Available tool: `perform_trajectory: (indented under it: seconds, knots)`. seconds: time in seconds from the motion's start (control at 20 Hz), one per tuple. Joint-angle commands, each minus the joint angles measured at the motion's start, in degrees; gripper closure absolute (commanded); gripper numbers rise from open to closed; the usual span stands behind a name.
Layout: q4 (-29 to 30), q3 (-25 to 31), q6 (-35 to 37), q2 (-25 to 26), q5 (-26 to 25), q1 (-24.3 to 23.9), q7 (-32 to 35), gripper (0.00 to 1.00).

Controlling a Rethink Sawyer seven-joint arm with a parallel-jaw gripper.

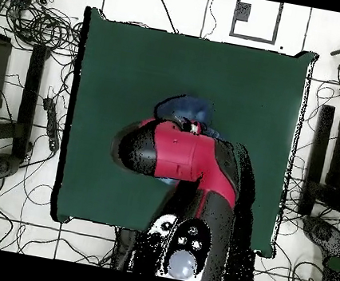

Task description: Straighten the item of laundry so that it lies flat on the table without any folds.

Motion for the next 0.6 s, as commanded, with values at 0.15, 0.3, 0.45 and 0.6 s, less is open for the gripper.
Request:
perform_trajectory:
  seconds: [0.15,0.3,0.45,0.6]
  knots:
    - [0.5,7.4,10.2,-2.3,-3.9,4.2,-5.3,1.00]
    - [-1.7,4.2,11.2,1.9,-7.7,8.3,-1.9,1.00]
    - [-2.1,1.5,10.5,5.3,-10.5,11.4,2.6,1.00]
    - [-3.5,-0.7,12.4,10.1,-13.5,14.0,4.4,1.00]
